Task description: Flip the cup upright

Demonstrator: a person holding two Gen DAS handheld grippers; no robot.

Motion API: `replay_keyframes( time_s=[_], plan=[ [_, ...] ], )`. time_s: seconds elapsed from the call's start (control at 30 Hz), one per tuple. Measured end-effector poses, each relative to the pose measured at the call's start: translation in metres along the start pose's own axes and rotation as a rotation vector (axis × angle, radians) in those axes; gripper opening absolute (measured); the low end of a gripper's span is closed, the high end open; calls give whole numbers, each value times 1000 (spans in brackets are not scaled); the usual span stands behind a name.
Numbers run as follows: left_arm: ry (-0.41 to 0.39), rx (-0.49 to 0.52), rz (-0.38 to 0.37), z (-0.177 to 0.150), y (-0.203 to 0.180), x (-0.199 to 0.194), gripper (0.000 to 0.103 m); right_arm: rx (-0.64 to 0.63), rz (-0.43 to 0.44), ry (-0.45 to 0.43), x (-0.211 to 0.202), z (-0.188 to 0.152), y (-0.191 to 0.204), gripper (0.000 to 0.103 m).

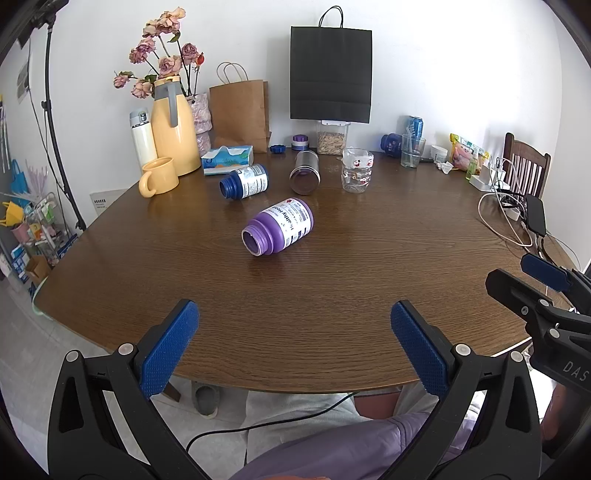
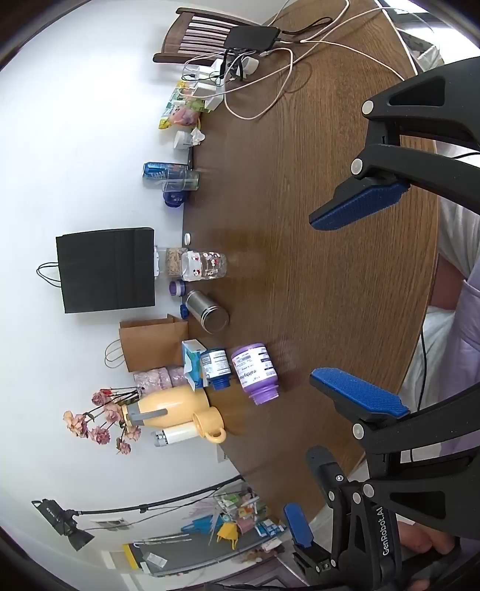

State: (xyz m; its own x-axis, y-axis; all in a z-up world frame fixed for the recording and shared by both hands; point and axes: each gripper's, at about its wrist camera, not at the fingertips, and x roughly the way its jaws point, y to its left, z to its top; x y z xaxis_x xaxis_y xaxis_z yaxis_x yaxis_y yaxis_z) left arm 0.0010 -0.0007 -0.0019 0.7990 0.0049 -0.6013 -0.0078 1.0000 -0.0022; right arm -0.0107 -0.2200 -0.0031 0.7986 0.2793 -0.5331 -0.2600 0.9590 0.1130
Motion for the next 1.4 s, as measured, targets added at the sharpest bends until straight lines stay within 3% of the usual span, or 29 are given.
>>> replay_keyframes(
  time_s=[1.4],
  plan=[
    [7, 0, 2, -1, 3, 3, 103, 1, 0, 1, 1, 1, 0, 81]
  ],
)
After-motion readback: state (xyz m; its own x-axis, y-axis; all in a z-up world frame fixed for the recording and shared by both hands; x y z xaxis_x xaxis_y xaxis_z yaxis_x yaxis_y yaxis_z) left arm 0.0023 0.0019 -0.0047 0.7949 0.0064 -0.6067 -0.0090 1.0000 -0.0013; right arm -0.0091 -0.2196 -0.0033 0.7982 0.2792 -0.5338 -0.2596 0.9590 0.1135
